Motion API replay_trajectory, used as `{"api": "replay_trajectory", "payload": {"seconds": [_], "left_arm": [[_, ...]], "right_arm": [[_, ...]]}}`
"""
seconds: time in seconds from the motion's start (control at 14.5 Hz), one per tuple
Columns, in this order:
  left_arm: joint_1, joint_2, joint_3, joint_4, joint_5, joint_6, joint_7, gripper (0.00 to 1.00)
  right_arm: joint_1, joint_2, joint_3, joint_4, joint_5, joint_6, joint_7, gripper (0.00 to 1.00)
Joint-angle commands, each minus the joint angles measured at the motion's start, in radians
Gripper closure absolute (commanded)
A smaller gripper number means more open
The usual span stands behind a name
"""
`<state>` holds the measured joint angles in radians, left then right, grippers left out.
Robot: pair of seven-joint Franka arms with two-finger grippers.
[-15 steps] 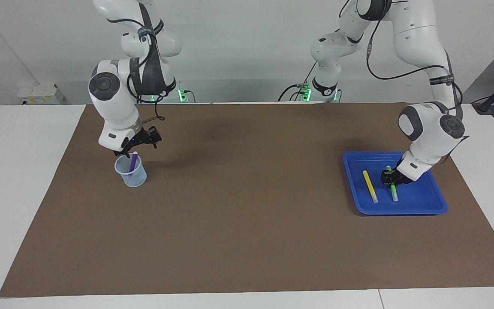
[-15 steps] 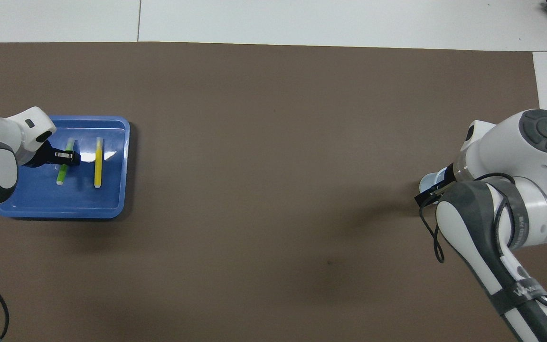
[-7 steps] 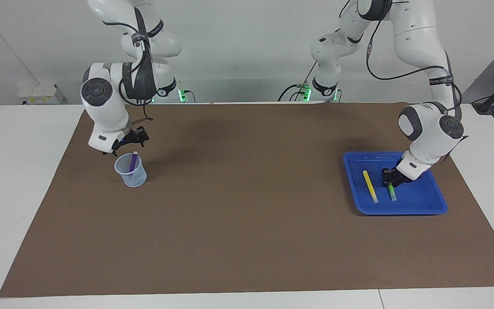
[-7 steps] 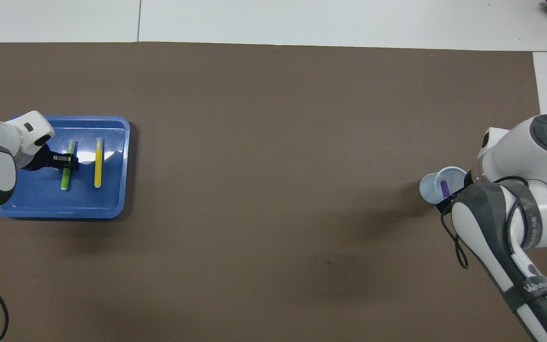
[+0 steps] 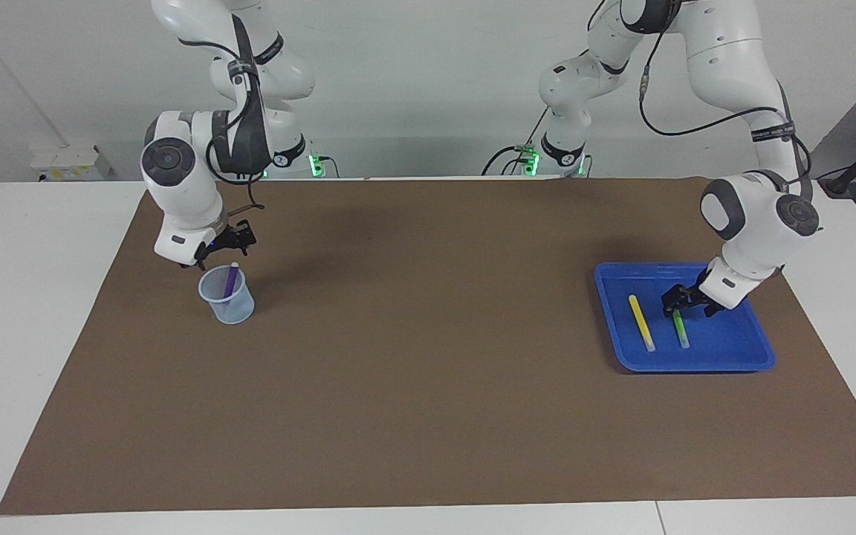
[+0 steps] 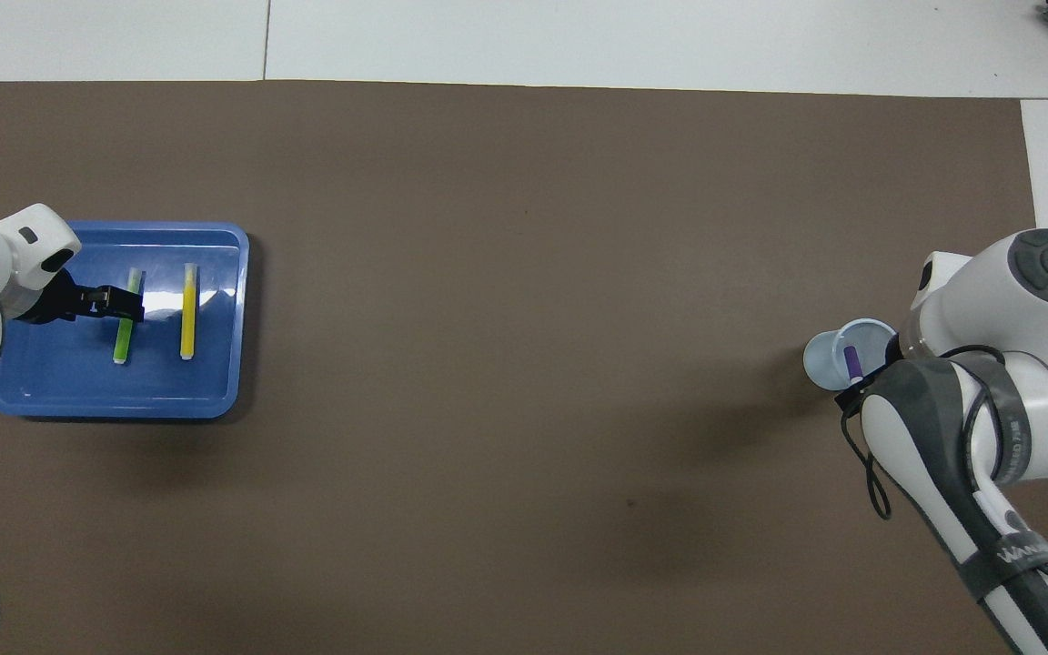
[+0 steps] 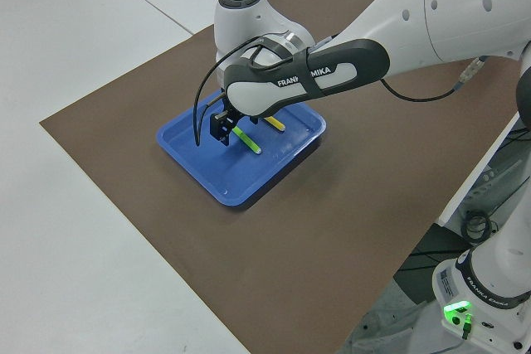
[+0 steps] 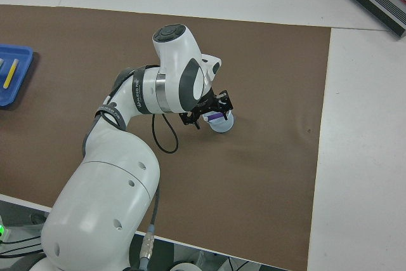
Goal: Right arm passes pens to left for tray arrangement
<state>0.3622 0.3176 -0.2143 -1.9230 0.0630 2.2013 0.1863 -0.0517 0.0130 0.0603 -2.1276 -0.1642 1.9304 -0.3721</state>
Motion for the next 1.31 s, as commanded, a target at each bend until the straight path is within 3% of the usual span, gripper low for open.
{"api": "replay_trajectory", "payload": {"seconds": [0.0, 0.14, 0.28, 0.48, 0.62, 0.76, 0.83, 0.89, 1.03, 1.24], "left_arm": [[0.006, -0.054, -0.008, 0.013, 0.008, -0.069, -0.085, 0.0], [-0.005, -0.081, -0.011, 0.015, 0.005, -0.089, -0.192, 0.0], [-0.006, -0.103, -0.01, 0.016, -0.079, -0.101, -0.232, 0.0], [-0.008, -0.139, -0.013, 0.016, -0.153, -0.136, -0.338, 0.0], [-0.012, -0.152, -0.02, 0.022, -0.189, -0.133, -0.407, 0.0], [-0.028, -0.152, -0.025, 0.039, -0.199, -0.13, -0.474, 0.0], [-0.038, -0.152, -0.023, 0.041, -0.199, -0.124, -0.504, 0.0], [-0.043, -0.153, -0.025, 0.042, -0.199, -0.121, -0.531, 0.0], [-0.054, -0.156, -0.023, 0.042, -0.199, -0.124, -0.551, 0.0], [-0.075, -0.169, -0.023, 0.036, -0.198, -0.129, -0.55, 0.0]], "right_arm": [[-0.013, -0.03, 0.012, -0.035, -0.026, 0.024, -0.002, 0.18], [-0.013, -0.025, 0.012, -0.04, -0.026, 0.027, -0.001, 0.3], [-0.013, -0.025, 0.012, -0.057, -0.026, 0.056, -0.001, 0.4], [-0.008, -0.021, 0.012, -0.066, -0.026, 0.07, 0.001, 0.49], [-0.007, -0.021, 0.012, -0.064, -0.026, 0.07, -0.001, 0.6], [-0.007, -0.019, 0.012, -0.063, -0.026, 0.067, -0.001, 0.63], [-0.008, -0.019, 0.012, -0.06, -0.026, 0.065, -0.004, 0.6], [-0.01, -0.018, 0.012, -0.057, -0.026, 0.064, -0.002, 0.43], [-0.013, -0.018, 0.012, -0.054, -0.026, 0.065, -0.005, 0.22], [-0.014, -0.019, 0.012, -0.035, -0.026, 0.068, -0.019, 0.21]]}}
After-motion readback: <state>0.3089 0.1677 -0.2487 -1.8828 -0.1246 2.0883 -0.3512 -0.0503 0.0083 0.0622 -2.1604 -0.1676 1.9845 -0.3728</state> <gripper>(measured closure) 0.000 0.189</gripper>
